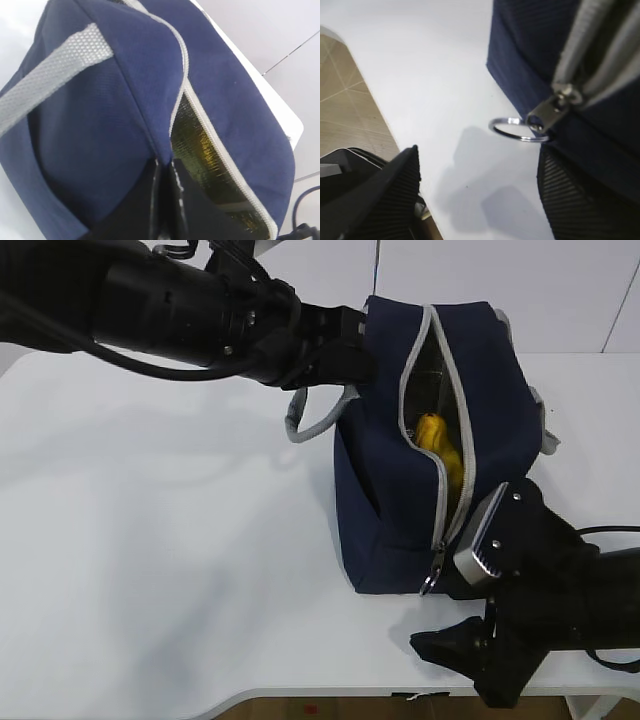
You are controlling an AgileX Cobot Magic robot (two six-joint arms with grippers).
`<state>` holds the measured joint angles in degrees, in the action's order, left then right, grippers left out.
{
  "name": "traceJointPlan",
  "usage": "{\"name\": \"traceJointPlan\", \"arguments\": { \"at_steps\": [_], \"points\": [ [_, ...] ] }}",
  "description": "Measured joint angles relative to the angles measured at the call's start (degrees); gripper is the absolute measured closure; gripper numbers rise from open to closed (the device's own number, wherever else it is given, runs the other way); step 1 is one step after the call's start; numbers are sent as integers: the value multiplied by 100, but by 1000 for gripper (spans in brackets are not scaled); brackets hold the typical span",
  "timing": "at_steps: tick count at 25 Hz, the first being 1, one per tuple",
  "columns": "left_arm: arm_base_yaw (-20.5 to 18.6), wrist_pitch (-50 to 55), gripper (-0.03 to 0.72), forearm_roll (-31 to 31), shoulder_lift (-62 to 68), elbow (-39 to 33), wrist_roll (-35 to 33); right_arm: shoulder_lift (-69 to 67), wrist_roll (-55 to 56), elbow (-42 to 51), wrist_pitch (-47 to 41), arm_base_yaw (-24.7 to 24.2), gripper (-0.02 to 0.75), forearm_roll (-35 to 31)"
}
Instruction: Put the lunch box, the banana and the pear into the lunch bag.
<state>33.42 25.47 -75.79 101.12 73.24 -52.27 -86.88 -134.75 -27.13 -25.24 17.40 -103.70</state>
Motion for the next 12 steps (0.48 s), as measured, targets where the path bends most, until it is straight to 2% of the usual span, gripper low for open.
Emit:
{"name": "traceJointPlan", "arguments": {
  "at_steps": [12],
  "points": [
    [0,0,688,0,0,0,-11,-168,-59,-255,-218,0,160,-12]
  ]
}}
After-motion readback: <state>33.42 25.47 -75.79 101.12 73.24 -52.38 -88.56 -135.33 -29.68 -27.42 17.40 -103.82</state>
